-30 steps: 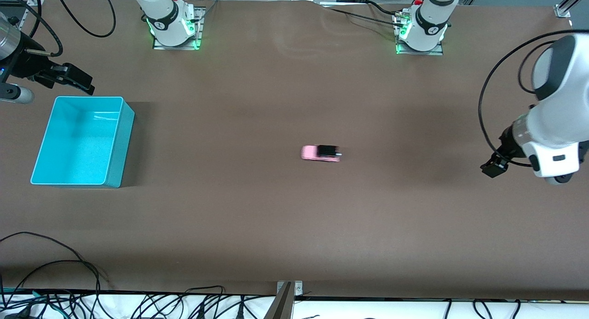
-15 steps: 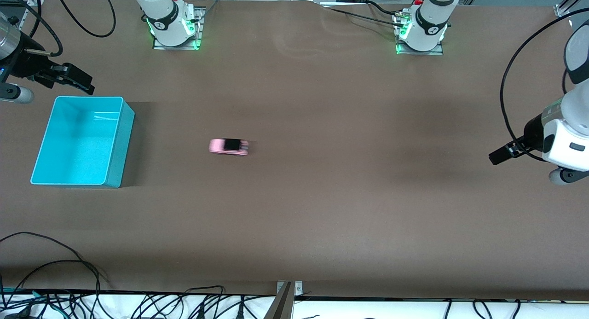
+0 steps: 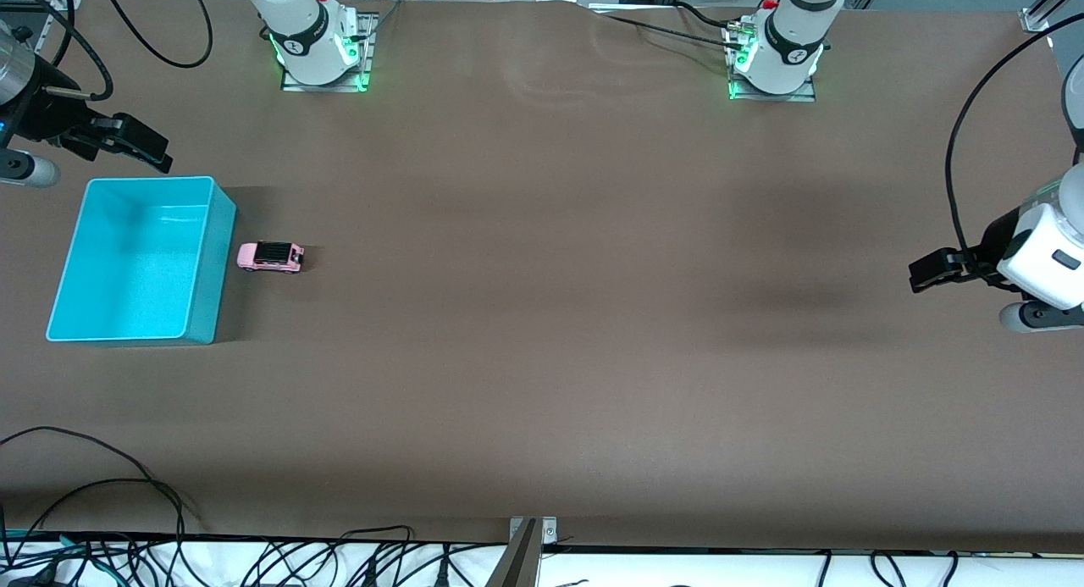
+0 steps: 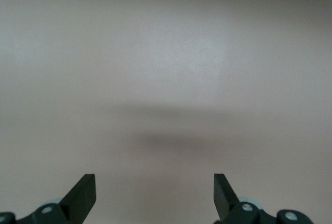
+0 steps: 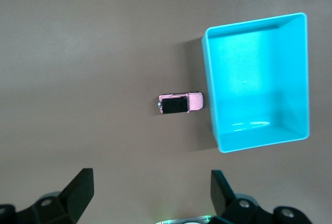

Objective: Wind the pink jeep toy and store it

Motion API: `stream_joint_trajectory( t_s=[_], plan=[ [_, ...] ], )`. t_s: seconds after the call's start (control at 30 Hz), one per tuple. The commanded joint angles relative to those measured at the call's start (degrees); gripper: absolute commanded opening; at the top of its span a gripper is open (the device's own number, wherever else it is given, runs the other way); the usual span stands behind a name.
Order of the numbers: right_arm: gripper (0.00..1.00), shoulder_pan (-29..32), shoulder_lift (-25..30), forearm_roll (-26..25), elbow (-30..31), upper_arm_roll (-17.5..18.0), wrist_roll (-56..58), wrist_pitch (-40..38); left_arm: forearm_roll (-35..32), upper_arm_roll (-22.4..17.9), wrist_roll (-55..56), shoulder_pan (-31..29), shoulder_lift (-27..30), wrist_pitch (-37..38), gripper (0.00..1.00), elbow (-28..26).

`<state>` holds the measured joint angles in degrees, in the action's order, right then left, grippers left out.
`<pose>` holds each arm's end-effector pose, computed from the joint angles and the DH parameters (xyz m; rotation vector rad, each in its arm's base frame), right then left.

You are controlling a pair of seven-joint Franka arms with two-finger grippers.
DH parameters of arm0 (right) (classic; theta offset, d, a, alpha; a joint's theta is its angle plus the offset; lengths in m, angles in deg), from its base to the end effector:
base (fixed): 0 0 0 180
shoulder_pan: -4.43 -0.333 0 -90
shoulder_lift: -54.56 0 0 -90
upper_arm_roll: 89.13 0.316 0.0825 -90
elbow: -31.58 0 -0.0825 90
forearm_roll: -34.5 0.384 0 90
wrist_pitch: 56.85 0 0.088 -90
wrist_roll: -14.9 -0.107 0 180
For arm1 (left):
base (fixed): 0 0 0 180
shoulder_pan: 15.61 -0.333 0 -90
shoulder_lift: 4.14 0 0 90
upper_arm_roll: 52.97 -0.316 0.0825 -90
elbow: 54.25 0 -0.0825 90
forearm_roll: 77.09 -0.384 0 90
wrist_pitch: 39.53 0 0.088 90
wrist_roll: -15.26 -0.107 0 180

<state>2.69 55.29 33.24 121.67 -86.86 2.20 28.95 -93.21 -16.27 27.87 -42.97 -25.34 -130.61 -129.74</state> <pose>0.5415 0.0356 0.6246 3.1000 -0.2370 -0.0905 0.6500 -0.0047 0.5568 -3.0719 -0.1195 0.0253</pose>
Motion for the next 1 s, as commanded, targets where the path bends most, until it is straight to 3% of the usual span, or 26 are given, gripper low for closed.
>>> stream_joint_trajectory(
  t_s=[0.0, 0.13, 0.33, 0.5, 0.67, 0.97],
  plan=[
    [1.0, 0.2, 0.8, -0.4, -0.3, 0.1, 0.2, -0.5, 2.7, -0.5, -6.7, -0.3, 2.0, 1.2, 1.0, 1.1],
    [1.0, 0.2, 0.8, -0.4, -0.4, 0.1, 0.1, -0.5, 6.2, -3.3, -7.4, 0.6, 4.4, 1.2, 1.0, -0.5],
    [1.0, 0.3, 0.8, -1.2, -0.3, -0.2, 0.1, -0.6, 13.4, -14.9, -10.4, 8.1, 9.0, 1.3, 1.0, -3.7],
    [1.0, 0.4, 0.8, -1.5, -0.3, -0.7, -1.5, -2.0, 14.7, -22.8, -11.8, 14.9, 13.0, 1.3, 1.0, -8.1],
    [1.0, 0.0, 0.7, -1.6, 0.0, 2.1, -15.8, -3.8, 17.8, -31.1, -12.7, 22.0, 17.3, 1.0, 1.0, -13.0],
    [1.0, 0.6, 0.0, -0.9, 4.0, 1.7, -23.4, -1.9, 17.8, -33.6, -11.8, 25.2, 20.2, 1.0, 1.0, -16.8]
  ],
)
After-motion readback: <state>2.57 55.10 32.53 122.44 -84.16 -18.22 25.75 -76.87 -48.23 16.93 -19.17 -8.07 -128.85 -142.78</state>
